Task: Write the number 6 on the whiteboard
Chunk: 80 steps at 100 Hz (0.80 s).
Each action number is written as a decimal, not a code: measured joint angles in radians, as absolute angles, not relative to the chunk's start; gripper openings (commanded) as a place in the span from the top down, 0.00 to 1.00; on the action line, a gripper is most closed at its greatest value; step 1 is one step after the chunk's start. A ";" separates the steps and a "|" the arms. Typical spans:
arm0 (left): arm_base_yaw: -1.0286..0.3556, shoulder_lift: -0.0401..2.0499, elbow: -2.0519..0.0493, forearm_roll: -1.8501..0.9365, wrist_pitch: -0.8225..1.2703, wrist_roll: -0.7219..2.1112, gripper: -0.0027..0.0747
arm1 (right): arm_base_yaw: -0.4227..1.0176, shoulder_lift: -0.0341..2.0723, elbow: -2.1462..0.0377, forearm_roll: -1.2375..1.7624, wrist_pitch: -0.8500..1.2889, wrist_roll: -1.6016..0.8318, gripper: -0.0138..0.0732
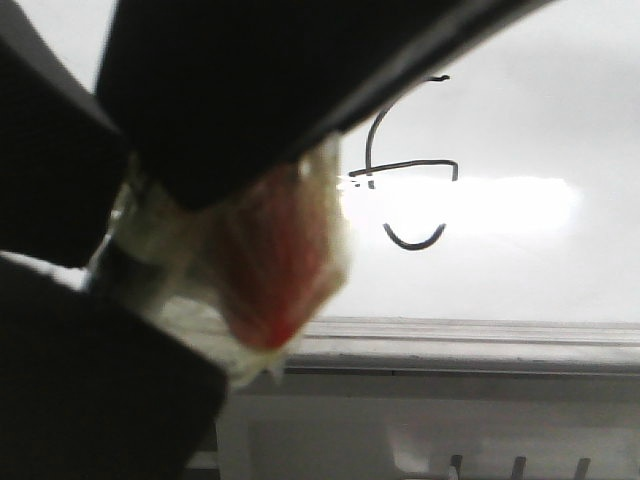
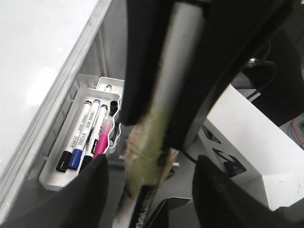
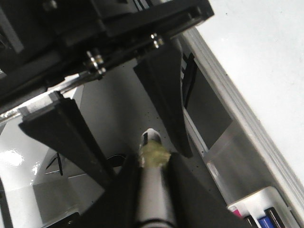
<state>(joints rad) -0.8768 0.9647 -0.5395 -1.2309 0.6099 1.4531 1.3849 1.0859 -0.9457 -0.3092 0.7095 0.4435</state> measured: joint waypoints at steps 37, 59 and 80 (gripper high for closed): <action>-0.877 0.973 -0.541 -1.258 0.610 1.488 0.99 | 1.387 1.086 -0.946 -0.296 0.724 0.437 0.89; -0.877 0.973 -0.541 -1.254 0.616 1.507 0.99 | 1.387 1.086 -0.946 -0.287 0.724 0.437 0.70; -0.877 0.973 -0.541 -1.284 0.606 1.479 0.99 | 1.387 1.078 -0.964 -0.373 0.730 0.437 0.21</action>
<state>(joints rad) -0.8768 0.9733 -0.5411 -1.2837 0.6055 1.4789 1.3866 1.0780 -0.9641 -0.3733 0.7305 0.4371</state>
